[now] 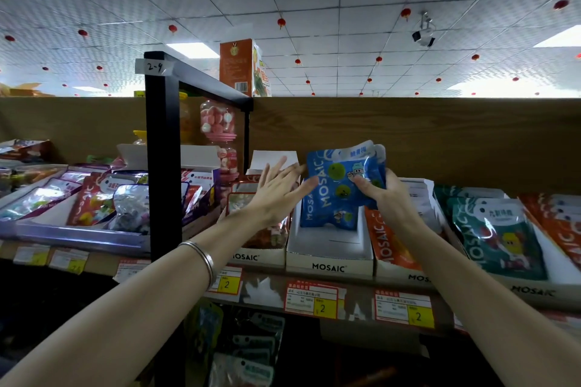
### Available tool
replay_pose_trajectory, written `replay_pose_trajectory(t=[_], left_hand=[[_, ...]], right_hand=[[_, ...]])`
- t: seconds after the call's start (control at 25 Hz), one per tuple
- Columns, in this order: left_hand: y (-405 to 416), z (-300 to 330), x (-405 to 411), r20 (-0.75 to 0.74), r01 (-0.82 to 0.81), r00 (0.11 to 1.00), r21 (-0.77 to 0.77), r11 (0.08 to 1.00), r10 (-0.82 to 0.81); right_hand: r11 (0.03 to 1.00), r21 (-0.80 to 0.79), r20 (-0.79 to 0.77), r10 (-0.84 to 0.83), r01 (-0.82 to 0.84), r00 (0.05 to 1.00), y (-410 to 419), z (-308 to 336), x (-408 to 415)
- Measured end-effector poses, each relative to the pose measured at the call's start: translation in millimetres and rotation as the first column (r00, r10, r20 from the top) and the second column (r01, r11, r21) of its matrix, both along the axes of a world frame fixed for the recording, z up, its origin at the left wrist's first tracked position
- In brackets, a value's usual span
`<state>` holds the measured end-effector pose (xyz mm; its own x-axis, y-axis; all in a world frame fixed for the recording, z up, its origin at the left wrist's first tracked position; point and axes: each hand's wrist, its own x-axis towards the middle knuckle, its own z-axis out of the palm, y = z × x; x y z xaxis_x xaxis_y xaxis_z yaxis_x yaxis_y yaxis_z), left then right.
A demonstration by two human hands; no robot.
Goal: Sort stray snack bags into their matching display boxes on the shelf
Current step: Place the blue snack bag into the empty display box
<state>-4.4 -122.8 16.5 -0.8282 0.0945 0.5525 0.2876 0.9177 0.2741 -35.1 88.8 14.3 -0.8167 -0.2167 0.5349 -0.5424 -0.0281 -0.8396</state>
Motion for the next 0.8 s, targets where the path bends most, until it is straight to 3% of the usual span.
replay_pose_trajectory(t=[0.16, 0.28, 0.36, 0.72, 0.8], left_hand=[[14, 3, -14, -0.009, 0.09, 0.996, 0.202, 0.975, -0.09], [17, 6, -20, 0.004, 0.188, 0.976, 0.502, 0.844, -0.22], [13, 6, -27, 0.0, 0.214, 0.964, 0.6, 0.771, -0.268], [4, 22, -31, -0.041, 0.186, 0.981, 0.457, 0.87, -0.188], [-1, 22, -34, -0.034, 0.161, 0.987, 0.358, 0.92, -0.159]], right_hand=[[0.998, 0.022, 0.029, 0.05, -0.051, 0.998, -5, 1, 2], [0.995, 0.039, 0.074, 0.086, -0.089, 0.994, -6, 3, 3], [0.993, 0.042, 0.108, 0.104, -0.109, 0.989, -7, 6, 2], [0.99, 0.11, 0.123, 0.079, -0.092, 0.989, -11, 29, -17], [0.984, 0.16, 0.111, 0.055, -0.072, 0.992, -11, 31, -21]])
